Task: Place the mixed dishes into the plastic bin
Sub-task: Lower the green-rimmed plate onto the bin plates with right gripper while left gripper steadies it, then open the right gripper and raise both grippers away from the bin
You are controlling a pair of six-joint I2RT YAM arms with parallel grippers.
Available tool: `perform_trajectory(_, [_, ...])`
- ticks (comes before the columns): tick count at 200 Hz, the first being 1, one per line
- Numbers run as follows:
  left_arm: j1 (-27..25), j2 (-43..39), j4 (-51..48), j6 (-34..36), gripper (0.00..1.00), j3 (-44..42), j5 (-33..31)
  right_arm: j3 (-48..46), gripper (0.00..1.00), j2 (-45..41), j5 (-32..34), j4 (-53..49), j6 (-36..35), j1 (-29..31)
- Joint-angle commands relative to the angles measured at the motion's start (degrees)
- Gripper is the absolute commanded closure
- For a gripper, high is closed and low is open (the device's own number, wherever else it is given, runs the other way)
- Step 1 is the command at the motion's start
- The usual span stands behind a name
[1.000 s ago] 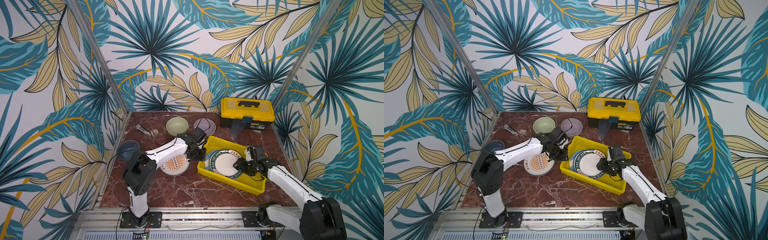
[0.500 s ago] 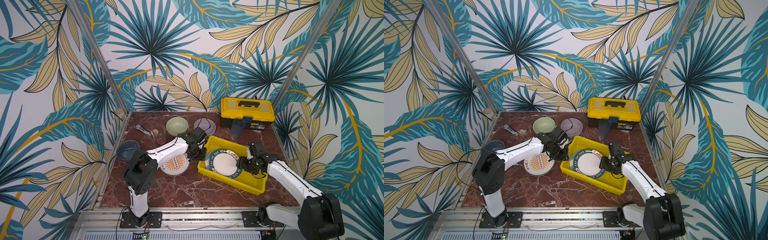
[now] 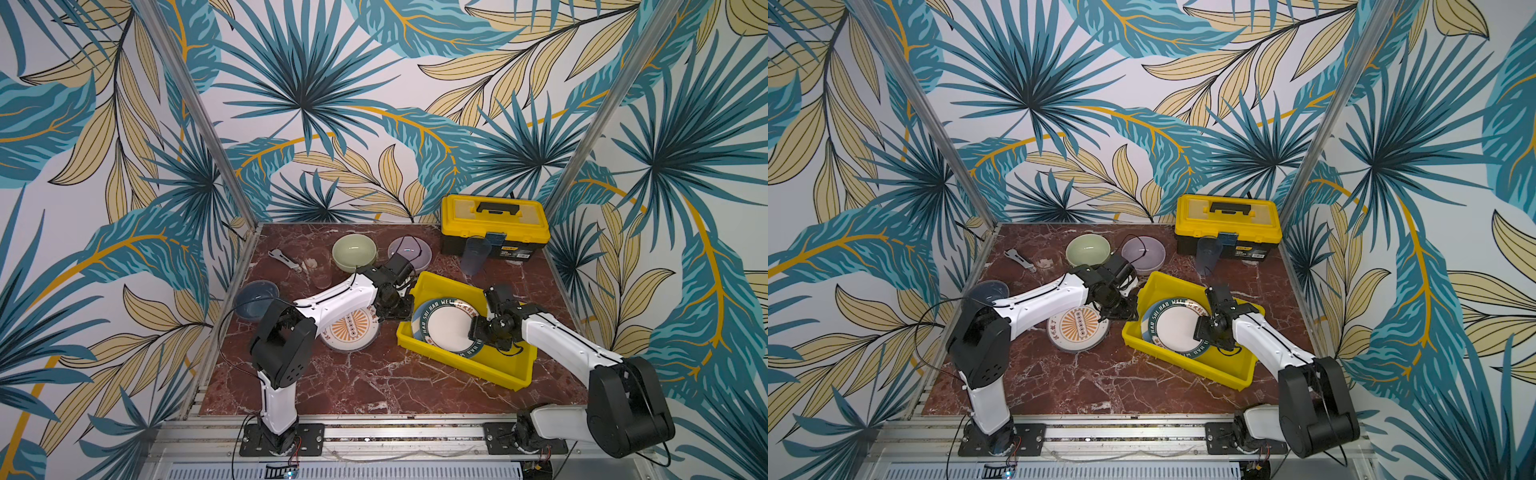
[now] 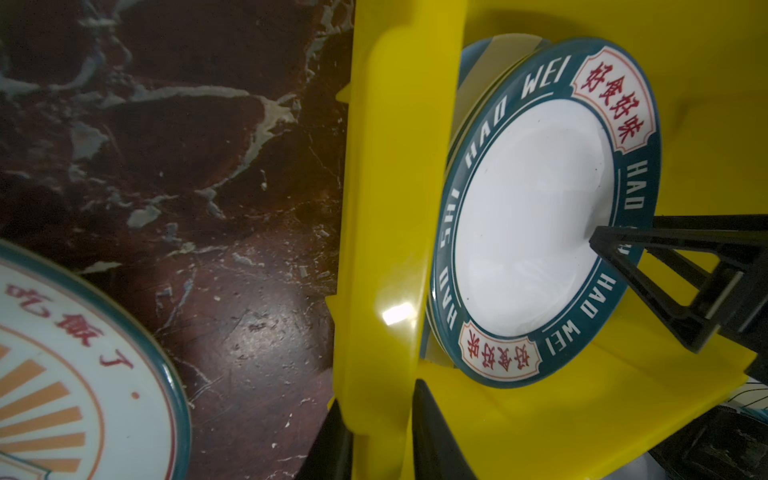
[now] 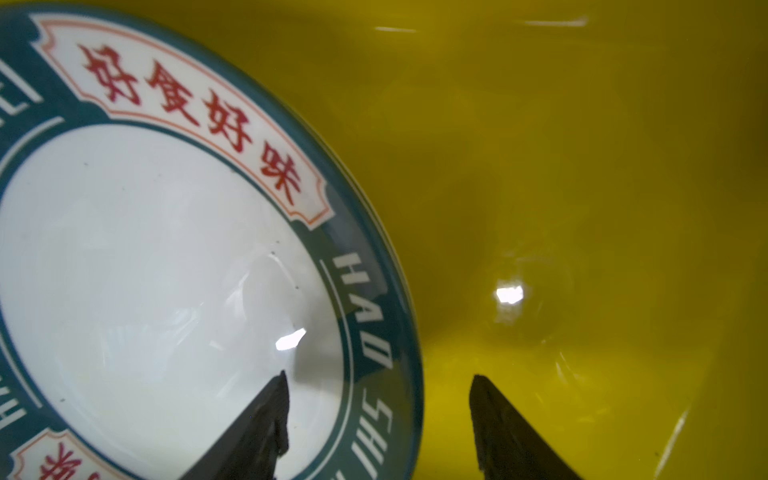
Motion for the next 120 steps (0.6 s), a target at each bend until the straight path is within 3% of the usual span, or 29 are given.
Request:
perform_trajectory(1, [-0.7, 0.5, 1.5, -0.4, 0.74, 2.7, 1.6, 0.7, 0.29, 1.7, -1.1, 2.9, 1.7, 1.4])
perform_trajectory(66, [-1.5, 1.4, 1.5, -1.0, 0.75, 4.4, 1.4, 5.6, 0.29, 8.2, -1.4, 4.5, 2.3, 4.5])
perform_trajectory(120, [-1.6, 1.7, 2.8, -1.7, 0.75, 3.4, 1.5, 6.7, 0.29, 8.7, -2.0, 6.1, 2.6, 4.7])
